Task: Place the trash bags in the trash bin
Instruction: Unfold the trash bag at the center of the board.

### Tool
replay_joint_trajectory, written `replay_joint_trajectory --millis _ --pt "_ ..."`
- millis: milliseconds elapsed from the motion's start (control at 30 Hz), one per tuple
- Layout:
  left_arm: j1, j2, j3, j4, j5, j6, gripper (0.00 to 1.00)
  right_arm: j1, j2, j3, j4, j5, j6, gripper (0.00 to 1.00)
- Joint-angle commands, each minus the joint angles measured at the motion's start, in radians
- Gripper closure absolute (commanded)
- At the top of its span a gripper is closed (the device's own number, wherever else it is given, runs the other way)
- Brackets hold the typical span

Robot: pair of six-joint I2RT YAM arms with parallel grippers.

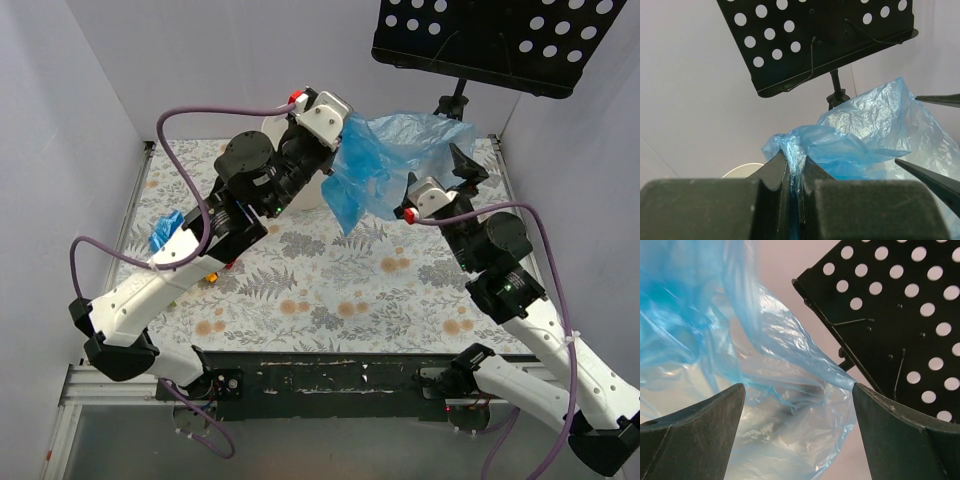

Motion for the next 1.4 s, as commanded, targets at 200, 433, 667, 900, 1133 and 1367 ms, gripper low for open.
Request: replay_joint_trajectory --millis 200,433,667,900,1133,1367 --pt "0.003 -0.102 -0.018 0.059 0.068 0.045 1.00 -0.133 0.025 0.043 -0.002 0.064 0.193 0.03" --pt "0.003 -0.107 0.016 0.048 0.075 0.060 1.00 -0.264 0.091 0.092 0.004 0.076 0.351 0.03" --pt "0.003 -0.128 0.008 0.047 0.099 0.076 1.00 -0.365 0.098 0.125 -0.071 -0.160 0.609 0.02" --pt "0.003 -0.251 -0.191 0.209 0.144 0.192 1.00 -0.463 0.172 0.209 -0.144 -0.638 0.947 0.04" --pt "0.003 -0.286 -0.239 0.260 0.110 0.232 1.00 -0.479 0.236 0.185 -0.179 -0.858 0.985 0.08" --pt "0.003 -0.309 -0.277 0.245 0.078 0.270 1.00 -0.502 0.279 0.119 0.046 -1.080 1.240 0.39"
